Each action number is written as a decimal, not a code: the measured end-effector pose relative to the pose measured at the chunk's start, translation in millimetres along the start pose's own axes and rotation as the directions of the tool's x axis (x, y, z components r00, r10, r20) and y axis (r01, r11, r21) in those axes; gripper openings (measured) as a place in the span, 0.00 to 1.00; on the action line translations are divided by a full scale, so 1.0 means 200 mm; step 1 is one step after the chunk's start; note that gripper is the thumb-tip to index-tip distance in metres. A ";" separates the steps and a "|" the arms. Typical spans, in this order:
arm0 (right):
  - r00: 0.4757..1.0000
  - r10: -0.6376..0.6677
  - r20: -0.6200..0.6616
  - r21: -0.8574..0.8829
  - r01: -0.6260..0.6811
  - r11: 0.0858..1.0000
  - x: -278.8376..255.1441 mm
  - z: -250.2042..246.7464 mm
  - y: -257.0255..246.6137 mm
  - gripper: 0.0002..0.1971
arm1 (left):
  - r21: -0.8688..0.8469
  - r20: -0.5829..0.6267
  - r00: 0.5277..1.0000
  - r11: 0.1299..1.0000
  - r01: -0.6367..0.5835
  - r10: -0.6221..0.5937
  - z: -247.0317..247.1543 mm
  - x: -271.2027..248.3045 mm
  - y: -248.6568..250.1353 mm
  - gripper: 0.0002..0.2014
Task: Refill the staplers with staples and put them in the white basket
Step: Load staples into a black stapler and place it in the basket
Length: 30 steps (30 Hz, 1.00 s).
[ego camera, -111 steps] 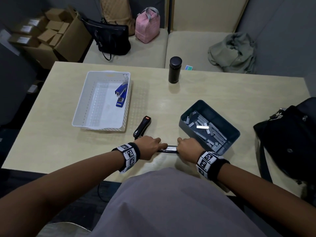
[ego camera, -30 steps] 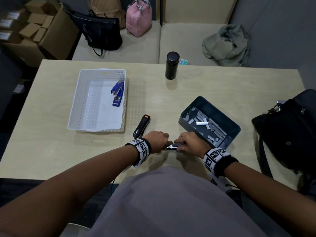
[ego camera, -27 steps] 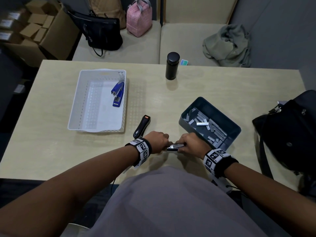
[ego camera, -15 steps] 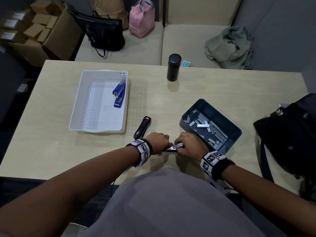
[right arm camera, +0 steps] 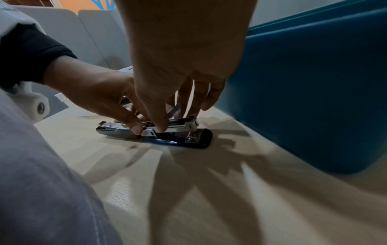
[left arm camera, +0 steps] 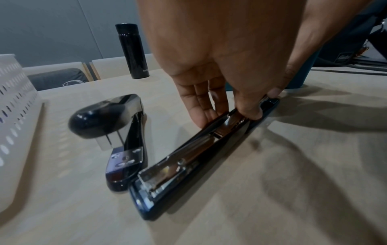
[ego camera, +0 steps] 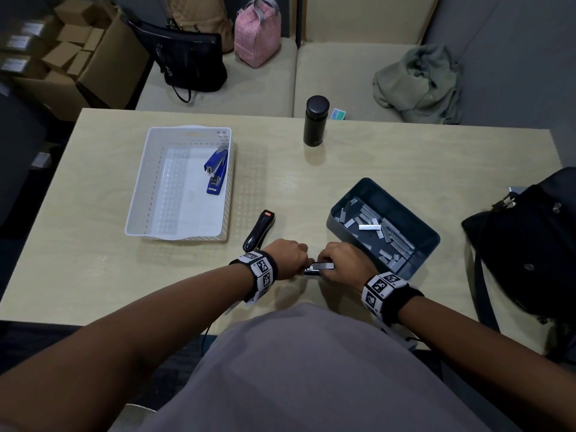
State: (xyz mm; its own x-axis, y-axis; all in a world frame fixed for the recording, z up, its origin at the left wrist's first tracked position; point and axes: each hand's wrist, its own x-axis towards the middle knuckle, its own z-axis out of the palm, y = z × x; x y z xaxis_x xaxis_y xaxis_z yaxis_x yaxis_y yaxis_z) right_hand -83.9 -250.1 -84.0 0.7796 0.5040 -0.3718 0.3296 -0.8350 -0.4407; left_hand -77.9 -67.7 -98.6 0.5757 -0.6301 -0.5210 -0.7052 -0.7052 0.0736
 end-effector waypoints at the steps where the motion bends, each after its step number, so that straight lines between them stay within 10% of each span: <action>1: 1.000 0.004 0.003 -0.002 -0.004 1.000 0.00 0.00 0.00 0.11 | 0.003 0.003 1.000 1.000 0.000 0.000 0.00 0.00 0.00 0.13; 30: 0.999 0.048 0.020 0.010 -0.049 0.999 0.00 0.02 0.02 0.09 | 0.009 0.044 0.999 1.000 -0.006 0.005 -0.03 -0.01 0.01 0.14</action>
State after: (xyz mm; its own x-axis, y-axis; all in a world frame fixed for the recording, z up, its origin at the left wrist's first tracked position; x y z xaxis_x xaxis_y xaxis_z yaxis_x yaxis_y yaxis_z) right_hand -84.5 -252.1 -89.4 0.7839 0.4672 -0.4089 0.2862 -0.8564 -0.4298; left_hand -77.1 -70.0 -92.9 0.5531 -0.6190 -0.5576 -0.7121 -0.6987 0.0692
